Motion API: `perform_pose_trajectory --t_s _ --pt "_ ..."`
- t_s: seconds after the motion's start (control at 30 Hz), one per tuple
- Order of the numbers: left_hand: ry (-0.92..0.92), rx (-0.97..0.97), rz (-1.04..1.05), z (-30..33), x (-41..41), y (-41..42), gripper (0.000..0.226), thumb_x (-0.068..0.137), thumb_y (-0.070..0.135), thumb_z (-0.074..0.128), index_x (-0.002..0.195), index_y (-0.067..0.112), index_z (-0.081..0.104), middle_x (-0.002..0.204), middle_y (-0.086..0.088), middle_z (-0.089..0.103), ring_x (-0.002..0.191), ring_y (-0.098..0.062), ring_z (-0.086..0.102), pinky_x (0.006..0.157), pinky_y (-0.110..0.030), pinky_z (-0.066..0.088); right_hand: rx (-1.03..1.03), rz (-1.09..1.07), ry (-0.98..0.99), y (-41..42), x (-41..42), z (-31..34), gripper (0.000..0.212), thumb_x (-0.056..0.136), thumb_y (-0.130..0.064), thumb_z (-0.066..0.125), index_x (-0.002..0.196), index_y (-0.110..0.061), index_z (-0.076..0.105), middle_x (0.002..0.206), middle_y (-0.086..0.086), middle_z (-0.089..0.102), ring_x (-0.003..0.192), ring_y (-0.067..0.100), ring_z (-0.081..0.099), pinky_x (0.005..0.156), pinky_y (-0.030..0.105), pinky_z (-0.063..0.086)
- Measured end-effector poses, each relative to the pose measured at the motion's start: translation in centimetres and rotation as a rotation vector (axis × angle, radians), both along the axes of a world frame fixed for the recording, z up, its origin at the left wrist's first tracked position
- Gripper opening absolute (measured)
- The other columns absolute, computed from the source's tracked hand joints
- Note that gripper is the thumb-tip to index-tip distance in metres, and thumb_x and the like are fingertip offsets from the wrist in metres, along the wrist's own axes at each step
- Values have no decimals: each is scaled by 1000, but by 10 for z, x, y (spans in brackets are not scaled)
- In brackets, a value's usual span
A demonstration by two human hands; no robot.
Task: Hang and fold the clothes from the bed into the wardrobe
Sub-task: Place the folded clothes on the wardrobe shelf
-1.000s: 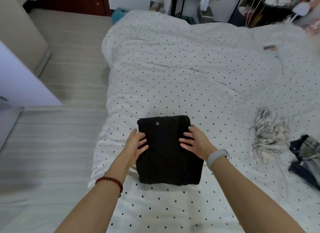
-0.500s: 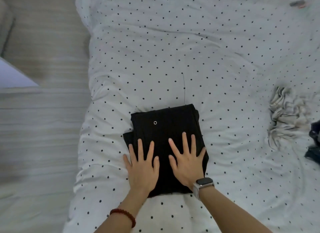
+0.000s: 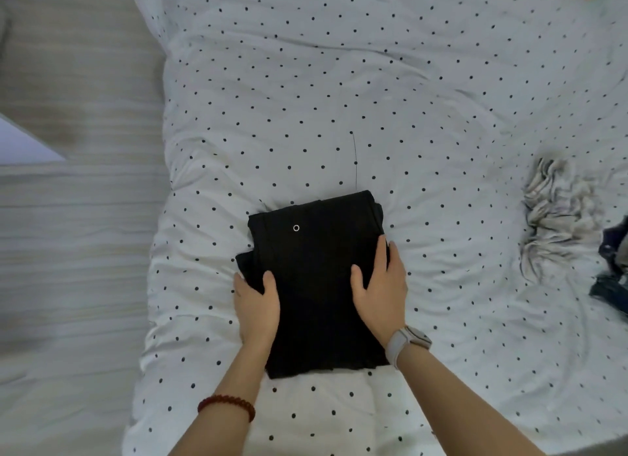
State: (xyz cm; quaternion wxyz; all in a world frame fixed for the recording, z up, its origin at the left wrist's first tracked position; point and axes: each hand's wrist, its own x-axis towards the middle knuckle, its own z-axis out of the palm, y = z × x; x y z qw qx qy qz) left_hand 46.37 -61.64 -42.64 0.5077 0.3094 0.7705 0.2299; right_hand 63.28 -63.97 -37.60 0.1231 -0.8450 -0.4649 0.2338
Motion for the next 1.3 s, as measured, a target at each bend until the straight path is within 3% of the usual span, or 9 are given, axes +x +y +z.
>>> perform_pose_trajectory --t_s 0.2,0.33,0.47,0.6,0.73,0.9,1.07,1.2,1.3 --pt "-349 5 -35 15 1 35 69 85 46 60 143 19 34 137 1 48 121 -19 49 103 -39 42 -22 35 263 18 6 4 73 92 -42 49 149 -24 7 153 -1 25 138 20 28 112 42 28" --pt "-342 68 -49 15 -1 19 68 88 37 61 145 21 28 138 4 44 119 -13 47 98 -29 40 -4 39 400 3 2 13 75 91 -48 47 149 -30 4 154 -8 20 139 12 25 113 32 25" --pt "-230 33 -163 6 3 21 79 88 41 60 149 28 11 149 0 32 131 -21 40 109 -41 36 -72 -60 320 11 -5 10 82 92 -44 49 148 -27 -9 151 9 21 132 25 37 103 34 34" --pt "0 101 -360 15 9 5 82 91 31 54 148 30 -4 151 -1 29 128 -24 44 104 -44 39 -131 -63 246 9 -9 9 83 93 -34 51 148 -22 -10 130 14 51 109 28 57 84 30 44" --pt "-55 101 -404 14 11 -9 85 86 30 61 146 31 1 146 -1 36 129 -22 42 106 -46 38 -110 -22 210 -4 -17 9 81 94 -29 50 148 -24 -9 134 13 48 112 27 55 88 33 44" --pt "-269 135 -294 23 7 -1 76 89 17 60 146 24 10 143 -5 38 128 -18 41 110 -37 34 -59 93 157 -6 -19 21 77 96 -25 45 147 -23 -12 133 12 41 100 27 58 78 31 44" --pt "191 335 -358 58 21 -28 71 96 21 44 149 30 -3 143 -11 39 108 -27 56 87 -36 48 34 170 241 -24 -26 41 73 97 -18 45 148 -24 -7 139 11 37 109 24 53 81 20 39" --pt "443 407 -408 94 11 -65 68 97 36 37 135 46 -19 107 -10 49 76 -23 58 70 -38 53 129 258 314 -56 -42 66 68 97 -16 43 148 -22 -1 145 11 29 112 25 51 83 16 37" --pt "543 469 -383 126 -7 -85 71 97 32 40 132 46 -20 102 -8 48 73 -20 55 68 -34 51 198 342 350 -72 -58 96 66 97 -18 43 147 -25 0 133 10 39 108 21 52 83 16 36"
